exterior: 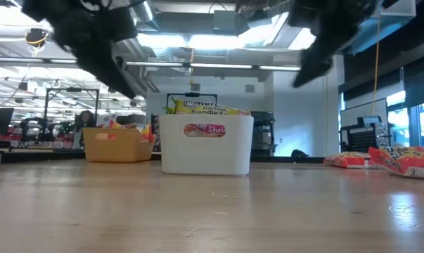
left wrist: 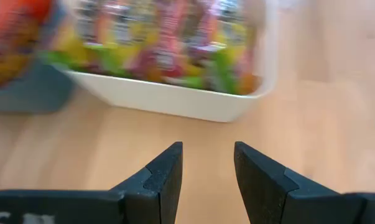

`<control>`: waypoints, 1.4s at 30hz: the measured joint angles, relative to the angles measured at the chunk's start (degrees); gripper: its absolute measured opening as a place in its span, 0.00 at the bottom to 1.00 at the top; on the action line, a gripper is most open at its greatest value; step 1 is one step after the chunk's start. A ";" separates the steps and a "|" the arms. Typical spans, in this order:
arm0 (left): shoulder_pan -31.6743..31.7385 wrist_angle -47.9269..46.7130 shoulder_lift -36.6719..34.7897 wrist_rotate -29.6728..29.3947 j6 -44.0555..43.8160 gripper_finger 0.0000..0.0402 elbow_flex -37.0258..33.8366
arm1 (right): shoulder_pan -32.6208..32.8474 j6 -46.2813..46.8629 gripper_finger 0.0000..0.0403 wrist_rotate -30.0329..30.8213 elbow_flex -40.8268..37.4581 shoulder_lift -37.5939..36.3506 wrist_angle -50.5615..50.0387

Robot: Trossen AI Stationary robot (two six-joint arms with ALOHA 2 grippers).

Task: Sort Maruchan noodles
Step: Put the middle orange noodle pack into the yellow bin

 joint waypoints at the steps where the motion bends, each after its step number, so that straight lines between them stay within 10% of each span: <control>1: -1.87 1.57 0.02 -0.01 -1.24 0.34 -1.03 | 0.62 2.37 0.57 -0.02 0.00 -0.79 -2.11; 19: -21.75 15.23 0.59 -10.93 -20.06 0.34 -11.41 | 5.25 39.79 0.09 2.78 -11.08 1.56 -33.46; 42: -25.24 21.42 3.26 -14.06 -17.81 0.34 -11.43 | 14.32 21.83 0.07 0.14 -0.75 26.12 14.69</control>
